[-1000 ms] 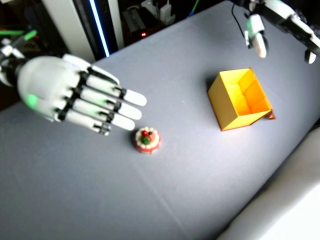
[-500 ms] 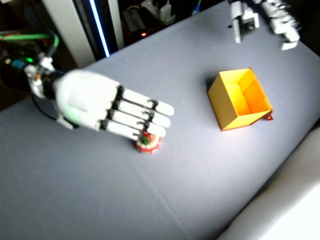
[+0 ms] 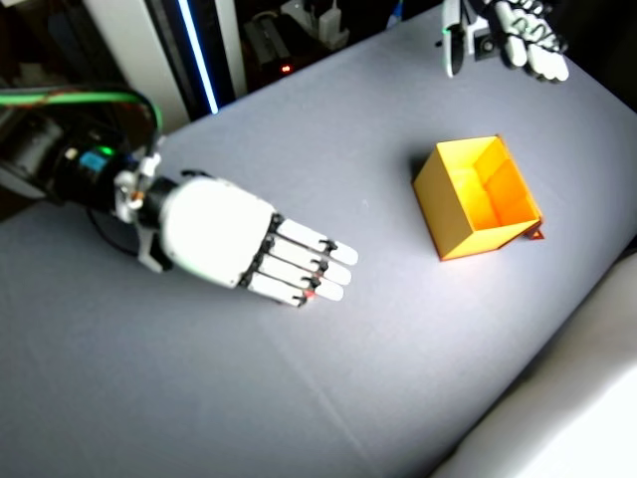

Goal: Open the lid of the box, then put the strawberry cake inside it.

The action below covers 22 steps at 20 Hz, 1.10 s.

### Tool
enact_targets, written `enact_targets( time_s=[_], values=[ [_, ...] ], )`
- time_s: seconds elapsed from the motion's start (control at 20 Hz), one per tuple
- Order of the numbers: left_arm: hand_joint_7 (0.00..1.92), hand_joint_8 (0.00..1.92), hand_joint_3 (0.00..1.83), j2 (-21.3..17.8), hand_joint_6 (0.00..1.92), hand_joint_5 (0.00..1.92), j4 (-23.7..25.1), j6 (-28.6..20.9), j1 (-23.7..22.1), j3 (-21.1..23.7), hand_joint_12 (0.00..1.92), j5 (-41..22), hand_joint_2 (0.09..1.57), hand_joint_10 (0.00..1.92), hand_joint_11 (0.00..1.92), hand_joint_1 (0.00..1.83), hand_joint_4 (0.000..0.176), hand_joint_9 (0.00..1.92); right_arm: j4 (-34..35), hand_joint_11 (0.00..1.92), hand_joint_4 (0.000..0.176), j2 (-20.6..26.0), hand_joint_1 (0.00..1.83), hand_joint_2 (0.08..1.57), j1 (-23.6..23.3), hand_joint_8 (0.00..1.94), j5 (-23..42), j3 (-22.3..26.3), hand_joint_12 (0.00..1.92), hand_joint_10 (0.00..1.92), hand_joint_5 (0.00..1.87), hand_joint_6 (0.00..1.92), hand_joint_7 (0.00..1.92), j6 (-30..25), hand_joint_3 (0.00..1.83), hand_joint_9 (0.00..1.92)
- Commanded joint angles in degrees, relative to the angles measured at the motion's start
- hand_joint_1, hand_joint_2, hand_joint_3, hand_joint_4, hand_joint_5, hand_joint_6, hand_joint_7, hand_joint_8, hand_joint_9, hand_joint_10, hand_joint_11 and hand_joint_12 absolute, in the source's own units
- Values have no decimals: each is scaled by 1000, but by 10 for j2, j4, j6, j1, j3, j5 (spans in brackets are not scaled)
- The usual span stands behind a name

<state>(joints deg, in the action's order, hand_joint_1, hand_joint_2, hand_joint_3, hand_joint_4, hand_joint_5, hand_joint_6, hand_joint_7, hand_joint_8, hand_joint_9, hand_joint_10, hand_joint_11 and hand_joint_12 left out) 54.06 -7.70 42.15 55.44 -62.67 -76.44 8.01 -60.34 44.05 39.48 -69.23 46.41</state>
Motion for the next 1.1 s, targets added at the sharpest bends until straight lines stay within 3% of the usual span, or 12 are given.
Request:
enact_targets(
  time_s=[0.0, 0.05, 0.2, 0.3, 0.35, 0.4, 0.45, 0.55, 0.7, 0.8, 0.95, 1.05],
  values=[
    [0, 0, 8, -5, 0, 0, -4, 0, -1, 1, 0, -73, 1344, 0, 0, 847, 57, 0, 5, 6, 0, 0, 1006, 1184, -9, 0, 54, -6, 3, 0, 0, 0, 0, 0, 3, 0],
    [0, 0, 7, -5, 0, 0, -3, 0, -1, 2, 0, -73, 1347, 0, 0, 833, 49, 0, 5, 48, 0, -2, 1031, 1188, -11, 15, 48, -9, 25, 10, 33, 14, 40, 0, 4, 22],
    [0, 0, 10, -5, 0, 0, -1, 0, 2, 3, 0, -77, 1359, 0, 0, 813, 40, 0, 5, 0, 0, -7, 1106, 1204, -16, 37, 31, -19, 1065, 111, 244, 41, 284, 0, 0, 218],
    [0, 0, 11, -5, 0, 0, -1, 0, 4, 4, 0, -80, 1366, 0, 0, 797, 38, 0, 5, 0, 0, -13, 1188, 1205, -21, 190, 19, -27, 1711, 858, 436, 162, 539, 1, 0, 252],
    [0, 0, 11, -6, 0, 0, -1, 0, 5, 5, 0, -82, 1370, 0, 0, 792, 33, 0, 5, 145, 0, -17, 1197, 1232, -25, 615, 10, -33, 1877, 1234, 478, 374, 542, 1, 6, 345],
    [0, 0, 12, -6, 0, 0, -1, -1, 6, 5, 0, -84, 1374, 0, 0, 791, 26, 0, 5, 430, 0, -20, 1161, 1288, -27, 1302, 5, -36, 1912, 1416, 509, 1290, 722, 2, 4, 533],
    [0, 0, 13, -7, 0, 0, -1, -1, 6, 5, 0, -85, 1381, 0, 0, 773, 27, 0, 5, 617, 0, -21, 1302, 1267, -28, 1381, 3, -38, 1912, 1570, 515, 1356, 735, 2, 0, 739],
    [0, 0, 12, -8, 0, 0, -1, -1, 7, 5, 0, -87, 1387, 0, 0, 732, 31, 0, 5, 635, 0, -22, 1336, 1251, -30, 1404, 0, -41, 1915, 1659, 645, 1279, 737, 2, 1, 705],
    [0, 0, 12, -10, 0, 0, -2, -1, 10, 6, 0, -89, 1396, 0, 0, 707, 27, 0, 5, 817, 0, -22, 1192, 1296, -33, 1787, 0, -42, 1921, 1914, 702, 1161, 642, 2, 3, 678],
    [0, 0, 11, -10, 0, 0, -4, -1, 13, 7, 0, -92, 1396, 0, 0, 709, 30, 0, -2, 1174, 0, -21, 1178, 1304, -39, 1644, 3, -38, 1921, 1921, 636, 1427, 663, 2, 0, 1061],
    [0, 0, 5, -12, 0, 0, -5, -1, 16, 9, 0, -95, 1400, 0, 0, 761, 23, 0, -13, 1033, 0, -13, 1170, 1333, -50, 1837, 22, -27, 1921, 1921, 591, 1272, 647, 2, 2, 951],
    [0, 0, 3, -12, 0, 0, -6, -1, 18, 9, 0, -96, 1399, 0, 0, 790, 20, 0, -26, 725, 0, -2, 1308, 1319, -64, 1671, 31, -20, 1921, 1866, 579, 1266, 607, 2, 2, 605]
  ],
)
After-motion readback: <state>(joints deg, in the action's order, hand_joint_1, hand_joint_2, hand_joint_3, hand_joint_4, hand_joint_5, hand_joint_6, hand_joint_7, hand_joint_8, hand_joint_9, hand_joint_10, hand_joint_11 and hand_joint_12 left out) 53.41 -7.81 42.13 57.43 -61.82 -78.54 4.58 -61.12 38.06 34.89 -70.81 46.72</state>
